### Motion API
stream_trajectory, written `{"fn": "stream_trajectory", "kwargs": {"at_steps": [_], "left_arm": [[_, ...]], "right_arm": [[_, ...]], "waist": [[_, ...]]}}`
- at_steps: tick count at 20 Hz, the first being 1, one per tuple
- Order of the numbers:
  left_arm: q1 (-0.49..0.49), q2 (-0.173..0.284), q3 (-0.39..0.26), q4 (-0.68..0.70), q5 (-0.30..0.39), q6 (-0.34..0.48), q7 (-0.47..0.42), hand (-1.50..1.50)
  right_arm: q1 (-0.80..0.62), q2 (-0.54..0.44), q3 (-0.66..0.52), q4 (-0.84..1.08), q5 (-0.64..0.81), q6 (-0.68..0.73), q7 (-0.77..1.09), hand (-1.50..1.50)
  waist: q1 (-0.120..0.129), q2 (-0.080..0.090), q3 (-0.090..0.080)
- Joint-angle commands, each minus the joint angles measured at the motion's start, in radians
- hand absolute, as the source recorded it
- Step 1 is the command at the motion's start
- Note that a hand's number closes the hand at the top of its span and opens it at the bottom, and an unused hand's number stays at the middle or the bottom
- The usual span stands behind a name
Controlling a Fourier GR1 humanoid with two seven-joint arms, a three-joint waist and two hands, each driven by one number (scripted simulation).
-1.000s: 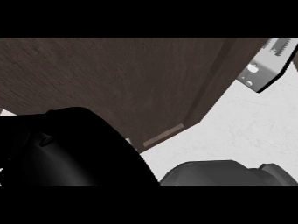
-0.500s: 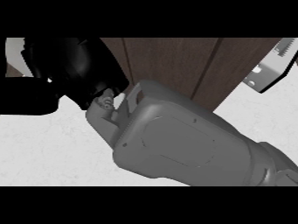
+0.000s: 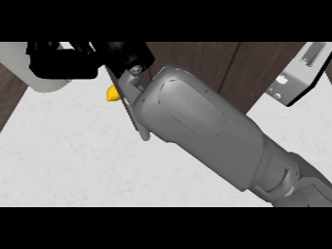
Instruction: Pick up the wine, place it into the cabinet and close the cabinet
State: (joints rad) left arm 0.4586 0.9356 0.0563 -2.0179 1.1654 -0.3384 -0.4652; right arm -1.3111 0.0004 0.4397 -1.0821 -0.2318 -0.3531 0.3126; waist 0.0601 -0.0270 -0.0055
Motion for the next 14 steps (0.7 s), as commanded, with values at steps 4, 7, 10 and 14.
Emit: {"fn": "stream_trajectory", "kwargs": {"at_steps": [4, 7, 10, 14], "left_arm": [[-0.02, 0.02, 0.04, -0.024, 0.043, 0.019, 0.031, 1.5], [-0.022, -0.001, 0.022, -0.017, 0.031, 0.024, 0.023, 1.5], [-0.02, 0.001, 0.023, -0.028, 0.025, 0.036, 0.028, 1.5], [-0.032, 0.008, 0.032, -0.018, 0.038, 0.037, 0.038, 1.5]], "right_arm": [[0.09, -0.083, -0.05, 0.199, 0.028, 0.027, -0.129, 1.5], [0.106, -0.112, -0.039, 0.213, 0.037, 0.061, -0.151, 1.5], [0.133, -0.13, -0.041, 0.213, 0.052, 0.048, -0.174, 1.5], [0.117, -0.135, -0.055, 0.215, 0.05, 0.055, -0.179, 1.5]], "waist": [[-0.005, 0.055, 0.005], [-0.01, 0.064, 0.003], [-0.015, 0.062, 0.004], [-0.02, 0.061, 0.002]]}}
